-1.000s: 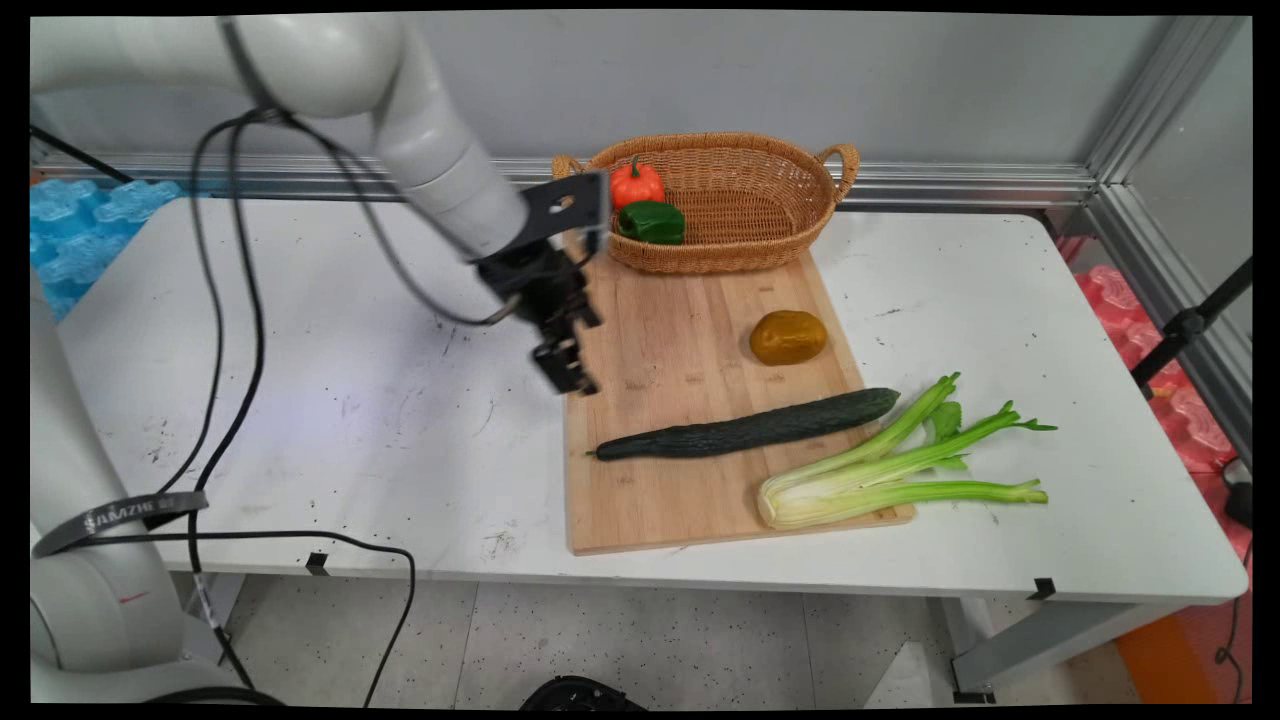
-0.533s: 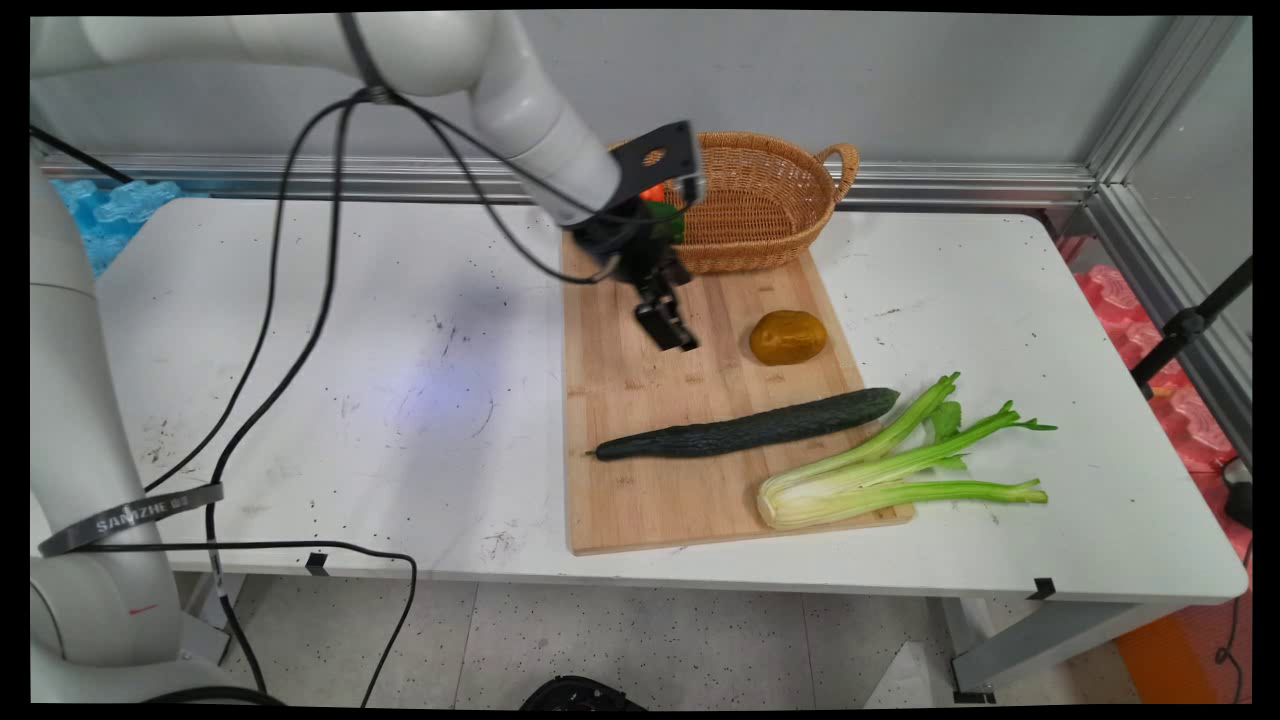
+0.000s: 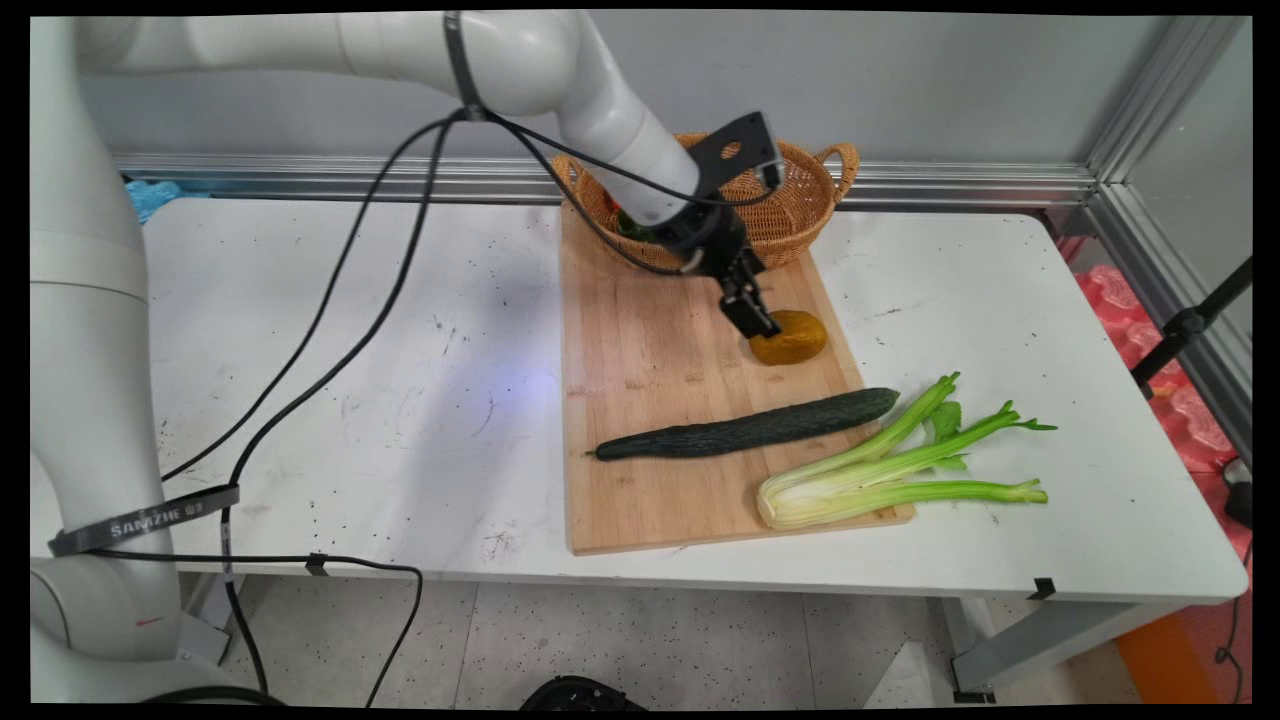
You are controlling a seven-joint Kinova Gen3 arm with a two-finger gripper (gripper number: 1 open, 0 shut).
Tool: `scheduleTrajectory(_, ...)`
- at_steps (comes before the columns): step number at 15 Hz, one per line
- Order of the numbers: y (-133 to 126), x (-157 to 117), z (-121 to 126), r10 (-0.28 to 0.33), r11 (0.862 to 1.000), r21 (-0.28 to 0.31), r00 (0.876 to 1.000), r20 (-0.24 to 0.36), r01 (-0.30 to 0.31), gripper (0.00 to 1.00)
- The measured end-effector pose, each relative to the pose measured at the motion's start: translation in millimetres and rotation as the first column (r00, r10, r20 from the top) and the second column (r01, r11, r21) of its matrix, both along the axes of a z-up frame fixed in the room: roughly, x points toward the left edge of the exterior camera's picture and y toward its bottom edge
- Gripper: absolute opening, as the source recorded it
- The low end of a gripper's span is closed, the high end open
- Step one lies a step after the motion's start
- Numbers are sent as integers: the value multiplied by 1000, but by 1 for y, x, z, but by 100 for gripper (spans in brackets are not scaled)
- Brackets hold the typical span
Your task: Pick up the potato from the cutting board
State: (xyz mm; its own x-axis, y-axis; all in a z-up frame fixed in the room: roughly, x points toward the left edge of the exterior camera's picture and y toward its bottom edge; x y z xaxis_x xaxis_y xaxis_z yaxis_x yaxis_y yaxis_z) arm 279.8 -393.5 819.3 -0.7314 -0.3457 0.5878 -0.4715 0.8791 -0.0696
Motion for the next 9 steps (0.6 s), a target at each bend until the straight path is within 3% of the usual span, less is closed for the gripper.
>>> scheduleTrajectory(9, -22, -25, -42, 30, 1000, 6, 998, -48, -30, 100)
